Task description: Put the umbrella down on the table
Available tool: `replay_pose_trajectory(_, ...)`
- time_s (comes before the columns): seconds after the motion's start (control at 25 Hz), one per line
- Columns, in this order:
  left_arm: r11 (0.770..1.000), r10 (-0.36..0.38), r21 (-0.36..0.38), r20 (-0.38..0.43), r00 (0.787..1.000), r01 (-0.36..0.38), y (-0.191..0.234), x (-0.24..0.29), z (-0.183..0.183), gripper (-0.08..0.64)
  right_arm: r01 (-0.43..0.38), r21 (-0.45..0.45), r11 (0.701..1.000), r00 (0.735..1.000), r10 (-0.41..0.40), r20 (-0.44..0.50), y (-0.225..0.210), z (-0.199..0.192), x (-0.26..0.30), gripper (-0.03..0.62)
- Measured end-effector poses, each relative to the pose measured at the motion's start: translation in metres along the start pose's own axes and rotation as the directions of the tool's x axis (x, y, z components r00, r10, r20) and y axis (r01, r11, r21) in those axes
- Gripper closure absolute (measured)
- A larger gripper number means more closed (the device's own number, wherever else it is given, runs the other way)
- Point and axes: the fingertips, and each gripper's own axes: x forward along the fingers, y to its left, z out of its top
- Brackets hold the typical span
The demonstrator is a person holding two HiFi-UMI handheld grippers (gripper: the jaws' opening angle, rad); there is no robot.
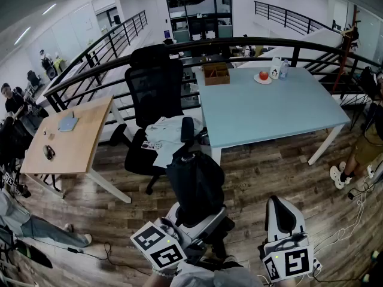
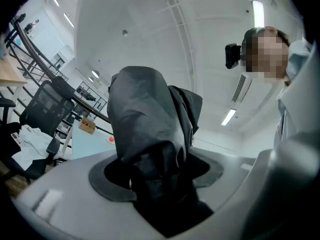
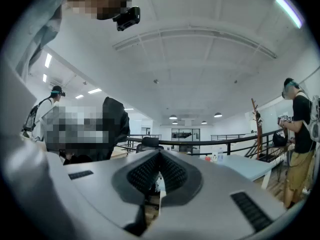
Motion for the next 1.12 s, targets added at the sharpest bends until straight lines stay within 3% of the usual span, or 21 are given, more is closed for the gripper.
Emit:
replay_pose_trajectory(0.64, 1.000, 0.029, -0.001, 0.012, 1.000, -0.028, -0.005, 0.013, -0.006, 0.272, -0.040, 0.024, 0.999, 0.999, 0.039, 0.016, -0.015, -0.004, 0.000, 0.594)
replay_pose_trajectory(1.12, 0.998, 0.062, -0.009, 0.035, 0.997, -0.062, -0.031, 0.035, -0.020, 0.272, -0.084, 0.034, 0.996, 0.996, 0.084, 0.023, -0.047, -0.006, -0.015, 0.594)
